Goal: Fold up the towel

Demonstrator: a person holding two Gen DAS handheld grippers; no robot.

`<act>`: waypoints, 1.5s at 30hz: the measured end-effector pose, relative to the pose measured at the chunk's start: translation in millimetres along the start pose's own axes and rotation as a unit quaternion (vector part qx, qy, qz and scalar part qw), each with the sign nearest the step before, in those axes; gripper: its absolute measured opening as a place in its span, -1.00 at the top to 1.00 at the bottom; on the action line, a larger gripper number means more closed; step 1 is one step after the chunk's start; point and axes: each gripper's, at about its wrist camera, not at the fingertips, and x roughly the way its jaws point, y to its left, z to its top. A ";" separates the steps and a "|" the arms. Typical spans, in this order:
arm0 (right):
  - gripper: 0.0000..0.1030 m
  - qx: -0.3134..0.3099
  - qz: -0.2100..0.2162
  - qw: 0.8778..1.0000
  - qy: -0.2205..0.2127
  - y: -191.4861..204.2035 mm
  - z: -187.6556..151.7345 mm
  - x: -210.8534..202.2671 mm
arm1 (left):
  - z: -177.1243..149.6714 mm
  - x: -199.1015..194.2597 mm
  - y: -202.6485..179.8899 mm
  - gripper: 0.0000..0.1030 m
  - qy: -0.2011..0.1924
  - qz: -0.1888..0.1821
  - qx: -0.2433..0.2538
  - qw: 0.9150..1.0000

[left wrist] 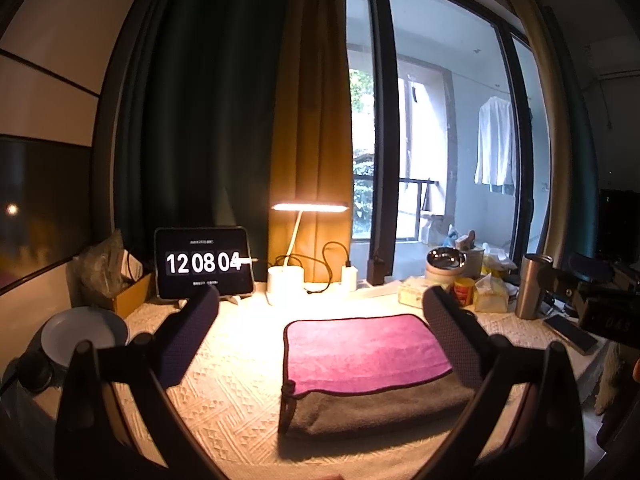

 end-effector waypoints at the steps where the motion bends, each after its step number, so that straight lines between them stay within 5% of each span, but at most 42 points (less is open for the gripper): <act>1: -0.63 0.000 0.000 1.000 0.000 0.8 -0.2 -0.3 | -0.2 0.2 0.1 -0.99 0.001 0.001 0.000 1.000; 35: -0.63 0.001 -0.001 1.000 0.005 -10.3 -14.2 8.2 | -1.2 5.1 2.1 -0.99 0.004 0.002 0.000 1.000; 45: -0.63 0.008 -0.001 1.000 0.024 -21.8 -26.4 23.0 | -7.7 24.6 -3.6 -0.99 0.033 0.005 0.011 0.999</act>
